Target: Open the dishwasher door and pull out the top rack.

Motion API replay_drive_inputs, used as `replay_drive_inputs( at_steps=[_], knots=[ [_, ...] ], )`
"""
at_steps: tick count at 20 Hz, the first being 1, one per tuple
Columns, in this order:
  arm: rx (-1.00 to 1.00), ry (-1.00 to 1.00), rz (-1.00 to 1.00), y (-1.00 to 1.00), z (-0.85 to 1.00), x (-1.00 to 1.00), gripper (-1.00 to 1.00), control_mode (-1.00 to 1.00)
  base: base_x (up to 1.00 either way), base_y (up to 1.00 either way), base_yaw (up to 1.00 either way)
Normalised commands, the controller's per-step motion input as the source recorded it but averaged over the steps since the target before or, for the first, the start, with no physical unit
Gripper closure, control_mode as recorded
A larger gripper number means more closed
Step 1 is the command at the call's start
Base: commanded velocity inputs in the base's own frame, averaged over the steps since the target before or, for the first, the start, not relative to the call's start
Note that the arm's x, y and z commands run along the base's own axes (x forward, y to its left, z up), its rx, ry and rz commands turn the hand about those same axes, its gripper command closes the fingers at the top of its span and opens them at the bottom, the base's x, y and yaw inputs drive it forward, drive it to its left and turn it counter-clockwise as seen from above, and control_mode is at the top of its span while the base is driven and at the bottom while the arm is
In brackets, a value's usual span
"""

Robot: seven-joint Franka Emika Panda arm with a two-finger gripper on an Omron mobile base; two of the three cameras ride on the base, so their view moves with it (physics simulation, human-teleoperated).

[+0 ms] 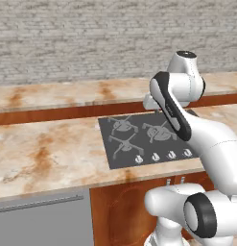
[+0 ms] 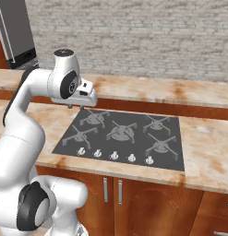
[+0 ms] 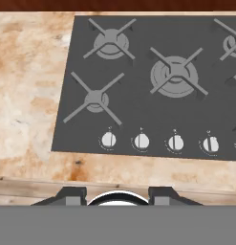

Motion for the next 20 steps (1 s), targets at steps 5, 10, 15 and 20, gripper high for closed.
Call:
replay_drive_inputs(
  at_steps=[5,10,15,20],
  knots=[
    [0.0,0.0,0.0,0.0,0.0,0.0,-1.0,1.0,-0.01,0.03,0.01],
    [0.0,0.0,0.0,0.0,0.0,0.0,-1.0,1.0,0.0,0.0,0.28],
    [0.0,0.0,0.0,0.0,0.0,0.0,-1.0,1.0,0.0,-0.02,0.41],
    [0.0,0.0,0.0,0.0,0.0,0.0,-1.0,1.0,0.0,-0.16,0.49]
  ],
)
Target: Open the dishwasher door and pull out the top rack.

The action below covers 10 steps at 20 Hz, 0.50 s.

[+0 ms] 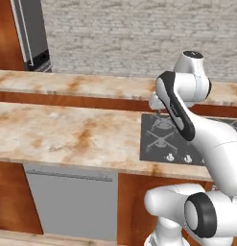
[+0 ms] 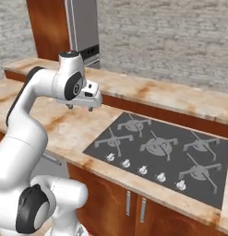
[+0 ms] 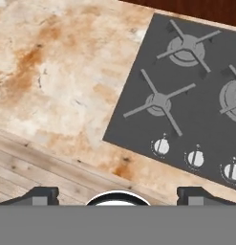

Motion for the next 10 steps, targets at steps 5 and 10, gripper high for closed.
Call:
replay_drive_inputs(
  at_steps=[5,10],
  knots=[
    [0.0,0.0,0.0,0.0,0.0,0.0,-1.0,1.0,0.0,-0.26,0.51],
    [0.0,0.0,0.0,0.0,0.0,0.0,-1.0,1.0,0.0,-0.33,0.5]
  ],
)
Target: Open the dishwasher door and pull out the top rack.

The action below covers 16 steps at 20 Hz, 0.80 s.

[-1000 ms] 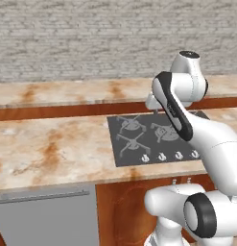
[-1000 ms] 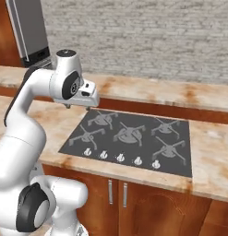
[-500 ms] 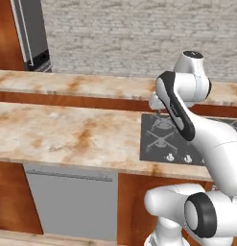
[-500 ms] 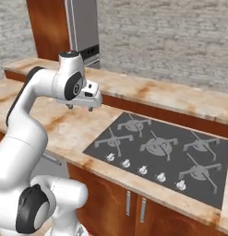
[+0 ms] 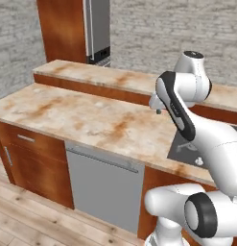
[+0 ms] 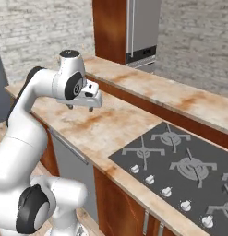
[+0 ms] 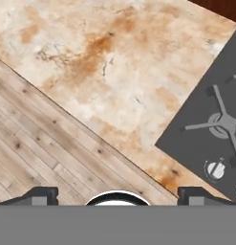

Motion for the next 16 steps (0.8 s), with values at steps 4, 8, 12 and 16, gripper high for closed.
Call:
replay_drive_inputs(
  at_steps=[4,8,12,16],
  knots=[
    [0.0,0.0,0.0,0.0,0.0,0.0,-1.0,1.0,0.0,-0.27,0.46],
    [0.0,0.0,0.0,0.0,0.0,0.0,-1.0,1.0,0.0,-0.14,0.35],
    [0.0,0.0,0.17,0.0,-0.1,0.0,-1.0,-1.0,0.0,0.0,0.06],
    [-0.09,0.0,0.19,0.32,-0.09,0.0,-1.0,-1.0,0.0,0.0,0.0]
  ],
)
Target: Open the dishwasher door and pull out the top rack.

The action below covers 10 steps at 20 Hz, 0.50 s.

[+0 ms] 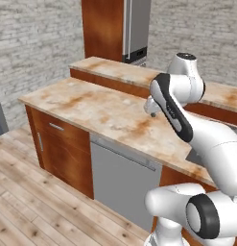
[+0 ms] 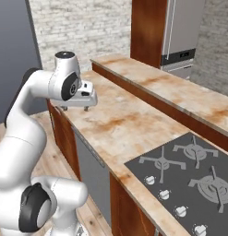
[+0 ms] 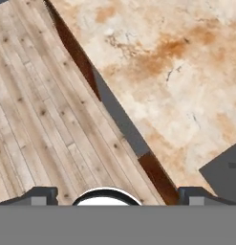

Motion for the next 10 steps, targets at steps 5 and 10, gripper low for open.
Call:
replay_drive_inputs(
  at_steps=[5,10],
  knots=[
    [-0.25,0.0,0.12,0.74,-0.18,0.0,-1.0,-1.0,0.0,0.0,0.0],
    [-0.27,-0.01,0.06,0.84,-0.24,0.0,-1.0,-1.0,0.0,0.0,0.0]
  ],
)
